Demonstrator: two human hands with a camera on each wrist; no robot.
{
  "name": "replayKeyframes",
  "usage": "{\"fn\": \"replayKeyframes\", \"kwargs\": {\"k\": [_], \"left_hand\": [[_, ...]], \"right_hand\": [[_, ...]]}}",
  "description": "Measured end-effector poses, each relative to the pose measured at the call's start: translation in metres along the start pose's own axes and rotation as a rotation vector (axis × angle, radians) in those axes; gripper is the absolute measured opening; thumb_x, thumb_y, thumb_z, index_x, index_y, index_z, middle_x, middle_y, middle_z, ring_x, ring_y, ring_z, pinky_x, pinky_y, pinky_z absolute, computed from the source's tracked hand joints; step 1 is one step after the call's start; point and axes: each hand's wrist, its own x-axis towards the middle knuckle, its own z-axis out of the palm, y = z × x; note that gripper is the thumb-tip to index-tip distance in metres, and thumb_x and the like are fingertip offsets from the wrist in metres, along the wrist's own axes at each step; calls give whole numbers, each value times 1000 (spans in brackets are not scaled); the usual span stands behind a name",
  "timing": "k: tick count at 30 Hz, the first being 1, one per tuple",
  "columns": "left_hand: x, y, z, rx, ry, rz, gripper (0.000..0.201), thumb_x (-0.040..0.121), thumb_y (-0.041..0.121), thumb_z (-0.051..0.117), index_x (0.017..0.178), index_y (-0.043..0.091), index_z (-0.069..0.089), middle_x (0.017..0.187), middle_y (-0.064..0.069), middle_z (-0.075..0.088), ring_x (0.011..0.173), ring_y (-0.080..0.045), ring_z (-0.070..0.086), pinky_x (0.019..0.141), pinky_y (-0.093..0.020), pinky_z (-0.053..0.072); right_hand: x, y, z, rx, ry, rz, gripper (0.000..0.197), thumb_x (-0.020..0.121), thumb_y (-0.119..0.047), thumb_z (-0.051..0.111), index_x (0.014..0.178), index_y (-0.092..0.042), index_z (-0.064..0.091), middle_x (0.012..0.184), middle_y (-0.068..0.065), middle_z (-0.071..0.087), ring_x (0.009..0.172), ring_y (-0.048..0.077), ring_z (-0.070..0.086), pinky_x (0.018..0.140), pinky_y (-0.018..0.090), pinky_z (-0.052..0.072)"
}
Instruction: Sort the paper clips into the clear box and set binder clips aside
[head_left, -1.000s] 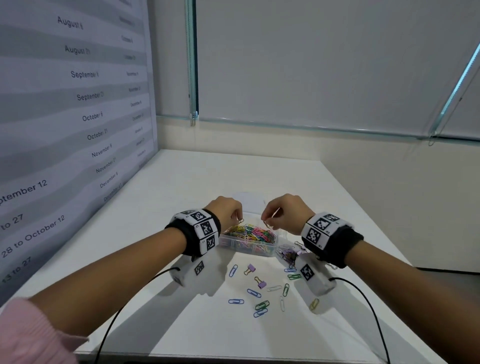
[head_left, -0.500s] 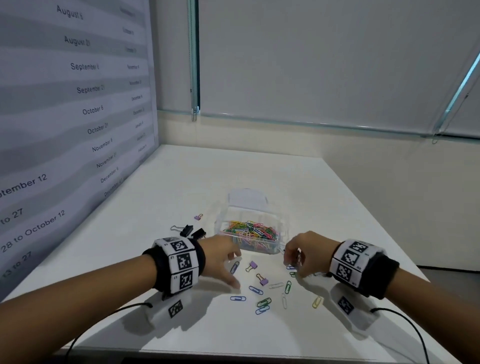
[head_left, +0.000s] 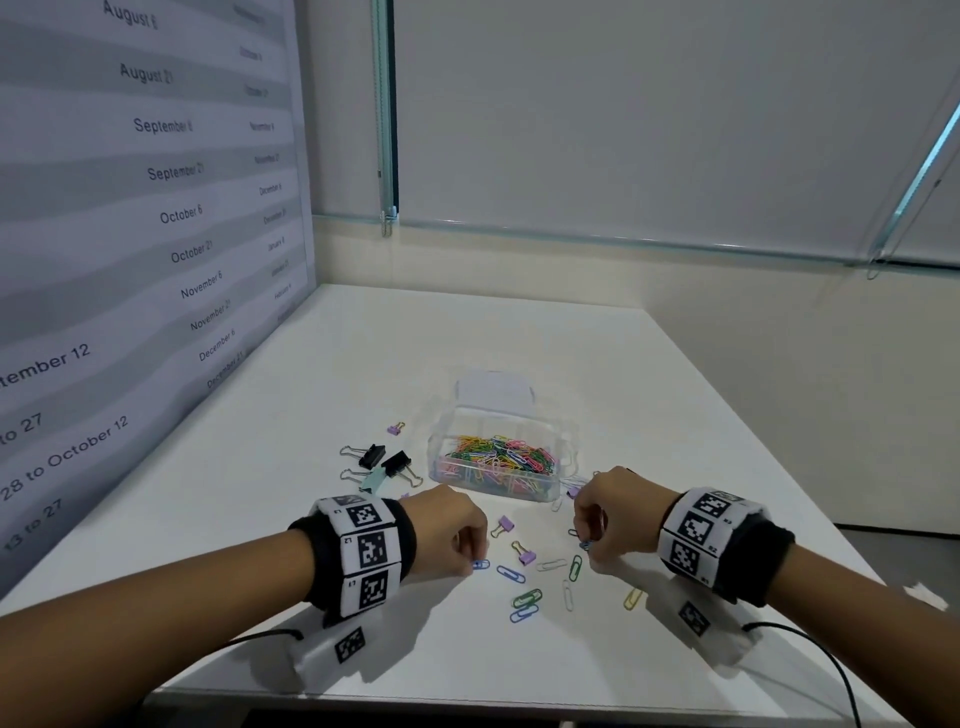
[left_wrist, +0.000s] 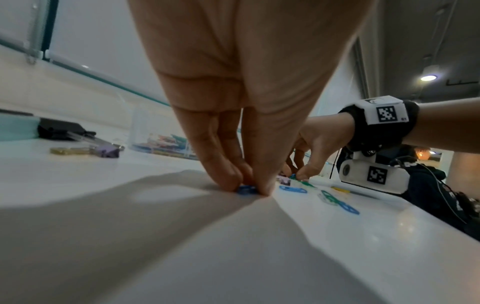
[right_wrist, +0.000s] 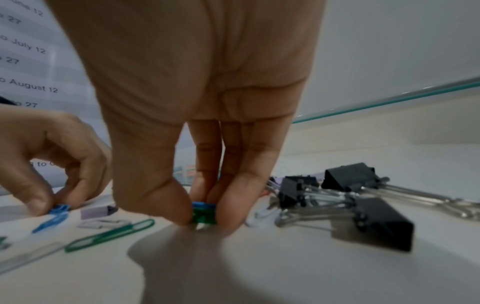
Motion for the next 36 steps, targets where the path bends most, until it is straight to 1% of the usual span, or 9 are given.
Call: {"fn": "replayKeyframes", "kwargs": {"k": [2, 6, 9, 12, 15, 19, 26, 30, 36], "left_hand": [[-1, 3, 0, 38, 6, 14, 21, 81, 8, 57, 97, 11, 69, 99, -4, 72, 80, -13, 61, 64, -10, 40], [0, 5, 2, 88, 4, 6, 18, 82, 11, 56, 94, 14, 69, 97, -4, 72, 73, -7, 53, 66, -15, 39], [0, 4, 1, 97, 4, 10, 18, 84, 11, 56, 97, 12, 68, 99, -4, 71, 77, -12, 57, 57, -10, 35], [0, 4, 2, 90, 22, 6, 19, 86, 13, 55, 101, 11, 67, 104, -5, 70, 93, -17, 63, 67, -15, 37], [-1, 8, 4, 53, 39, -3, 22, 86, 11, 54, 105, 11, 66, 107, -4, 70, 98, -17, 63, 63, -15, 36], [3, 16, 9, -49, 26, 12, 25, 84, 11, 58, 108, 10, 65, 110, -5, 69, 95, -17, 63, 59, -6, 37], [5, 43, 18, 37, -15, -8, 51, 68, 46, 75, 105, 15, 60, 106, -2, 62, 87, -15, 54, 77, -27, 47], [7, 46, 24, 86, 34, 22, 42, 70, 40, 74, 99, 13, 59, 102, -5, 60, 93, -22, 56, 80, -34, 49], [14, 44, 19, 96, -32, 80, 24, 80, 19, 66, 101, 8, 65, 103, -11, 68, 94, -25, 59, 71, -25, 37]], "right_hand": [[0, -2, 0, -5, 9, -15, 13, 64, -15, 68, 68, -24, 60, 63, -16, 55, 59, -1, 51, 68, 22, 50], [-1, -6, -1, 14, 23, -61, 14, 68, -18, 69, 72, -26, 59, 64, -16, 54, 60, -2, 50, 60, 13, 41], [0, -4, -3, 60, 46, -80, 23, 70, -32, 76, 76, -29, 55, 76, -11, 55, 65, -1, 47, 61, 13, 38], [-2, -5, -1, 71, 26, -35, 42, 63, -47, 80, 90, -27, 55, 84, -10, 54, 73, 4, 47, 63, 14, 37], [-7, -10, 5, 132, -25, -16, 53, 56, -44, 85, 96, -25, 56, 86, -11, 54, 71, 3, 49, 62, 15, 40], [-13, -21, 12, 165, -58, -62, 48, 58, -39, 85, 94, -28, 55, 87, -10, 55, 73, 5, 51, 63, 15, 42], [-14, -32, 13, 194, -70, -123, 35, 64, -29, 83, 88, -31, 58, 73, -17, 52, 67, -1, 50, 61, 11, 40], [-14, -33, 12, 183, -80, -148, 26, 68, -26, 81, 79, -32, 59, 67, -17, 54, 63, -3, 50, 61, 9, 38], [-17, -35, 10, 173, -99, -153, 19, 73, -23, 76, 89, -15, 69, 68, -16, 56, 63, -4, 51, 60, 6, 38]]}}
